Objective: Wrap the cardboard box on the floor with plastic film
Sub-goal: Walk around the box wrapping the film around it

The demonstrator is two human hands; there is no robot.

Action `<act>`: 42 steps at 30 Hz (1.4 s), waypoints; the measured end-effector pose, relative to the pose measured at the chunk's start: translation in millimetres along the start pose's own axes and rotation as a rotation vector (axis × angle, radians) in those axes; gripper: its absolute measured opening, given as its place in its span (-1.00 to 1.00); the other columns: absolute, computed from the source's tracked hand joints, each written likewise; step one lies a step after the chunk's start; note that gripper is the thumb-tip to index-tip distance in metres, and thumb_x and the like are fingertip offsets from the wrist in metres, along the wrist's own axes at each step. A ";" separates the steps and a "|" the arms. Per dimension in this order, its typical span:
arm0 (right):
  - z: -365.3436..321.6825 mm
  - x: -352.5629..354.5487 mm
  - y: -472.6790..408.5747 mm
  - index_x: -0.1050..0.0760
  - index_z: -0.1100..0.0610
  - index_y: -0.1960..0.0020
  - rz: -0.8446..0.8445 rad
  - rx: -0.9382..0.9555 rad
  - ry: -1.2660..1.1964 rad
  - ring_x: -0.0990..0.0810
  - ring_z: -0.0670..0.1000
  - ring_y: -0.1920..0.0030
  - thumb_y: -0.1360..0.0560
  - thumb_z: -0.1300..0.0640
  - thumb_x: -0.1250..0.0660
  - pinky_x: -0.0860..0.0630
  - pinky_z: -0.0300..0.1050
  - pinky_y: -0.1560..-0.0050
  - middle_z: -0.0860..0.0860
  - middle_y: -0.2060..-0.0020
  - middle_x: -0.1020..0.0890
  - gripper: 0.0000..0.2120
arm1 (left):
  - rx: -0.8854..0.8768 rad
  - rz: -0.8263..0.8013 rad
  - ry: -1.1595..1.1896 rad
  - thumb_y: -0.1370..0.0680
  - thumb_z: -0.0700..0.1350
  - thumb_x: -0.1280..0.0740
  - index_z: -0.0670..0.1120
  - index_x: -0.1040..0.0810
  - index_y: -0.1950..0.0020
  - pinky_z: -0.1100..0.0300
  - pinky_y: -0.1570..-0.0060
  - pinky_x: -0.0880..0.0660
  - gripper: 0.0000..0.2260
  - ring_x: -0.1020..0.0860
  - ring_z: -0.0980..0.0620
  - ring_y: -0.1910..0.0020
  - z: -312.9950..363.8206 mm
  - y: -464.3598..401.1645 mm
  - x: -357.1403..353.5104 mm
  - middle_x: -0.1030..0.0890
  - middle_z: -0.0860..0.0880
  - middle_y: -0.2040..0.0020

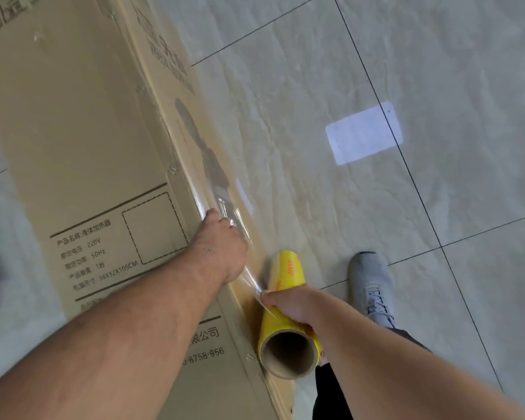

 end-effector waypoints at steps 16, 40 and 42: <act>28.1 -13.1 -3.2 -0.37 -0.07 -0.55 -0.069 0.061 -0.594 -0.75 0.24 -0.12 -0.31 -0.40 -0.43 -0.68 0.23 -0.24 0.19 -0.26 -0.68 -0.11 | -0.109 -0.007 0.217 -0.72 0.19 0.03 0.01 -0.49 -0.44 -0.27 -0.53 -0.08 -0.52 -0.40 -0.12 -0.48 46.8 2.5 -11.7 -0.54 -0.05 -0.43; 65.7 -32.8 3.5 -0.28 -0.08 -0.51 -0.116 0.033 -0.634 -0.76 0.24 0.00 -0.44 -0.32 -0.39 -0.72 0.22 -0.13 0.17 -0.12 -0.65 -0.27 | -0.135 -0.081 0.172 -0.73 0.17 0.02 0.03 -0.35 -0.54 -0.27 -0.56 -0.01 -0.55 -0.31 -0.13 -0.56 81.4 9.0 -24.1 -0.43 -0.09 -0.54; 69.9 -38.2 1.4 -0.26 -0.08 -0.53 -0.094 0.013 -0.576 -0.73 0.25 -0.05 -0.36 -0.34 -0.40 -0.68 0.25 -0.22 0.16 -0.13 -0.63 -0.18 | -0.147 -0.085 0.164 -0.73 0.16 0.04 0.05 -0.34 -0.57 -0.27 -0.57 0.01 -0.54 -0.25 -0.11 -0.60 81.5 10.9 -23.0 -0.37 -0.08 -0.59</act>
Point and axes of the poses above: each hand's wrist, its own y-axis away from the middle knuckle, its own x-axis out of the back of the hand, z = x × y, the point moved 2 cm from there along -y, towards the middle knuckle
